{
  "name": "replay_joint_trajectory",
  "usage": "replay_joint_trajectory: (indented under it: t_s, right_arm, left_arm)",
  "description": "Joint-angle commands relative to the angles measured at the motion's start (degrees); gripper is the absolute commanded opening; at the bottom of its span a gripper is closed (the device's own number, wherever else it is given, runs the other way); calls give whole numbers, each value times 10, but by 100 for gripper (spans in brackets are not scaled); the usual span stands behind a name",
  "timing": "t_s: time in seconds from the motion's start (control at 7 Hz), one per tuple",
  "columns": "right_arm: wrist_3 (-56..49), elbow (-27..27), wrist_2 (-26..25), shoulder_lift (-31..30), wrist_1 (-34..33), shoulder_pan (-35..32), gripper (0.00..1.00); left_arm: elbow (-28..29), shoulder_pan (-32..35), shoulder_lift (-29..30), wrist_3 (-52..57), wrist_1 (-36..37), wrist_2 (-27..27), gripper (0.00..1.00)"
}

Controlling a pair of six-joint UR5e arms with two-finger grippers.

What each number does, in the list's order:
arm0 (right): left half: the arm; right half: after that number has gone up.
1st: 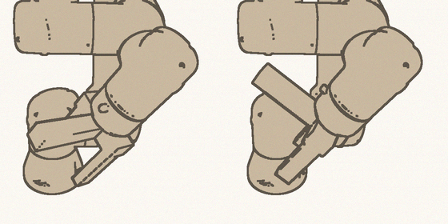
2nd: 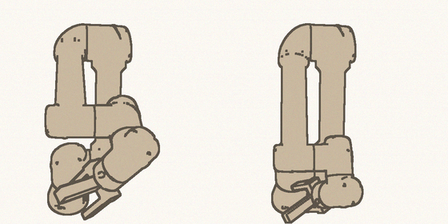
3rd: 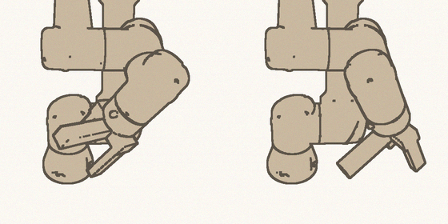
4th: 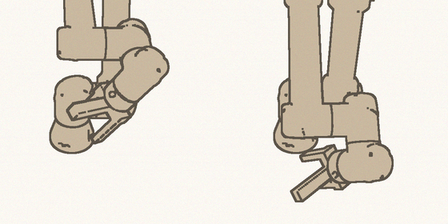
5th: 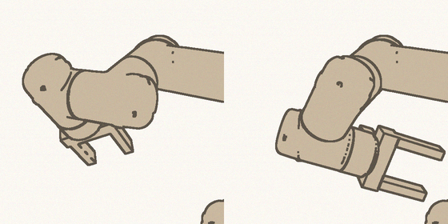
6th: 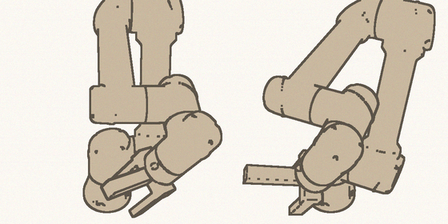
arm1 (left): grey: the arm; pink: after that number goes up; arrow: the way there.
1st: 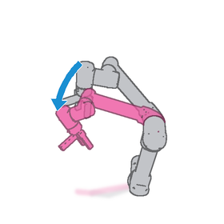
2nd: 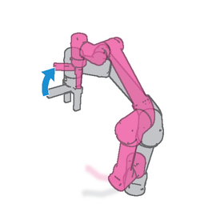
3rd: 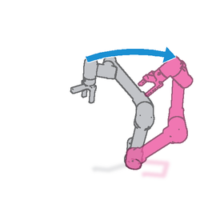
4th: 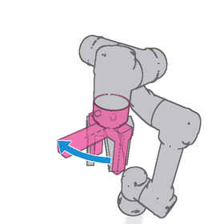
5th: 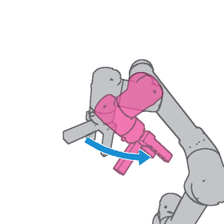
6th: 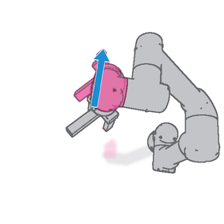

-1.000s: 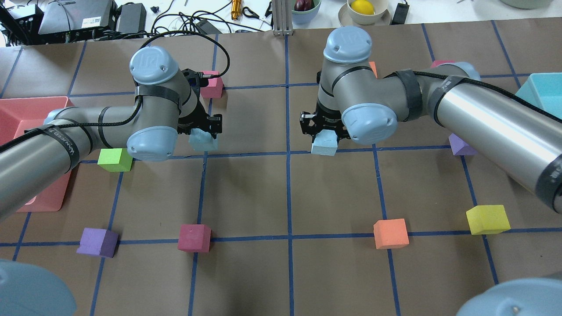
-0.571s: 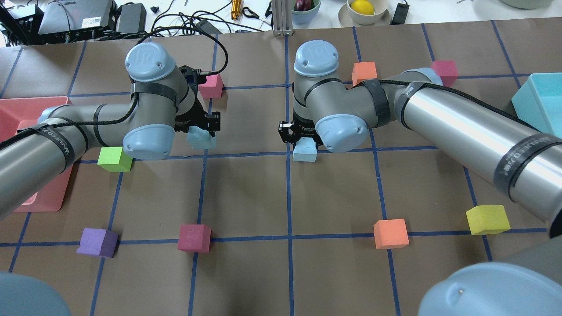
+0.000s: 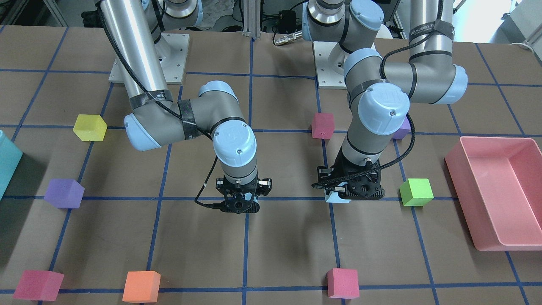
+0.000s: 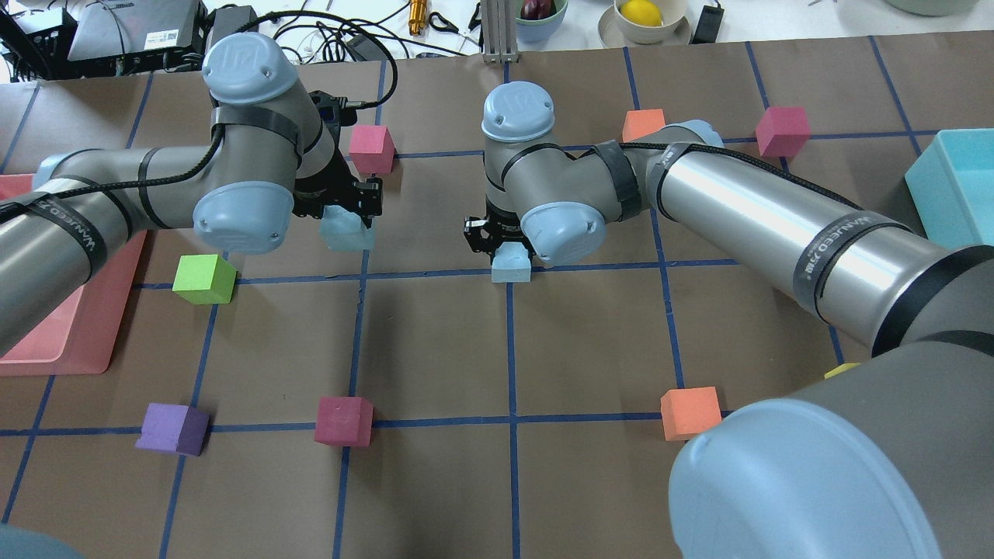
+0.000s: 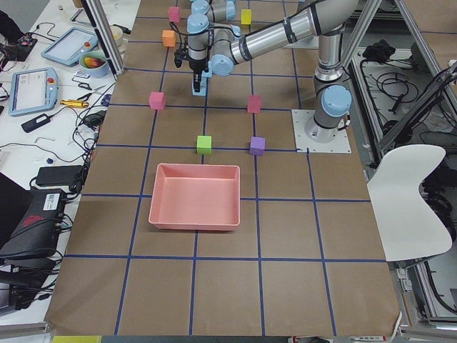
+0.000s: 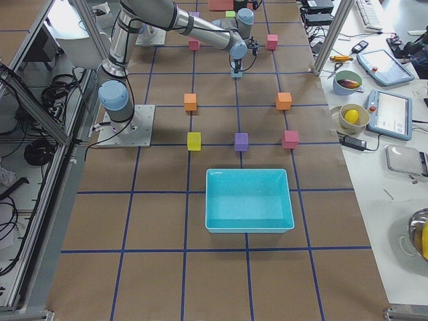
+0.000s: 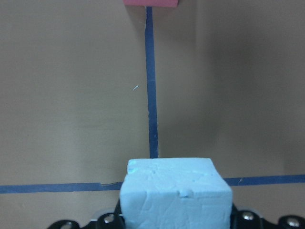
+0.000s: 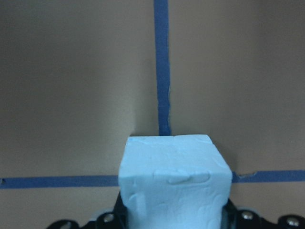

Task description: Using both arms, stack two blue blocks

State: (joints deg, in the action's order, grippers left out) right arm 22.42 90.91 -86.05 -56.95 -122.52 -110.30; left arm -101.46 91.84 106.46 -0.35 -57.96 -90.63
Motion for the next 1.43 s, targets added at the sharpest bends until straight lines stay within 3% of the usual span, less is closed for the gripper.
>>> replay_joint_trajectory:
  t_s: [0.0, 0.43, 0.86, 1.14, 1.29]
  right_arm:
    - [-2, 1, -1, 2, -1, 0, 100]
    - [-1, -4, -4, -43, 29, 14, 100]
    - [-32, 5, -11, -157, 126, 124, 100]
    - [-38, 2, -13, -221, 208, 183, 100]
    - [-40, 1, -15, -235, 241, 219, 100]
  left_arm:
    - [10, 2, -8, -3, -24, -1, 17]
    - [11, 45, 3, -55, -23, -1, 15]
    - [24, 89, 22, -131, -15, 9, 13]
    - [86, 148, 55, -201, -28, 12, 13]
    - [88, 168, 71, -225, -25, 13, 13]
